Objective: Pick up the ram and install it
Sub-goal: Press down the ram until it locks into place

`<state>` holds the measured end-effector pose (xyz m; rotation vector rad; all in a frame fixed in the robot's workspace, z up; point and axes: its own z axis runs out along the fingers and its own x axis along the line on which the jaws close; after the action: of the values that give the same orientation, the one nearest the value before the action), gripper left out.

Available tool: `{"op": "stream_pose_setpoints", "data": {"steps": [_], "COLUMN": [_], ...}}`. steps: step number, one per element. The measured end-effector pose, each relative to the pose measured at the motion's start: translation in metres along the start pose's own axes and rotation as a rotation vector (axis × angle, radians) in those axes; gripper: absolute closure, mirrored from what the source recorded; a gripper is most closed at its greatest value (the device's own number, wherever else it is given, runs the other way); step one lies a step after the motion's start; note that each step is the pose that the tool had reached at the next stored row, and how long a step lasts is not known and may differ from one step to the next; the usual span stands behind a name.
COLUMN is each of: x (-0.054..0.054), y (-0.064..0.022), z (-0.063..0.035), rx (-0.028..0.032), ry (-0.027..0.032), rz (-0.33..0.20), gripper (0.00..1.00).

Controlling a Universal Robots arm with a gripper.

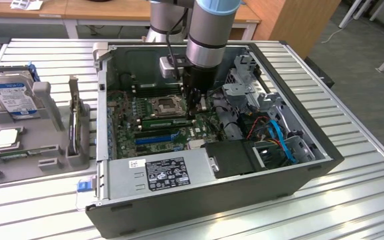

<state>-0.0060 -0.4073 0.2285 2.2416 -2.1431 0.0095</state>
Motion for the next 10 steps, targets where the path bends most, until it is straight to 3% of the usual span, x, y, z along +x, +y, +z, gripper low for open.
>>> {"op": "stream_pose_setpoints", "data": {"steps": [5,10], "x": [0.0,-0.001], "y": [0.0023,0.0247], "z": [-0.009,-0.0086], "rx": [0.0001,0.003], "ry": [-0.0004,0.0], "rz": [0.0,0.0], "gripper": [0.89,0.89]}}
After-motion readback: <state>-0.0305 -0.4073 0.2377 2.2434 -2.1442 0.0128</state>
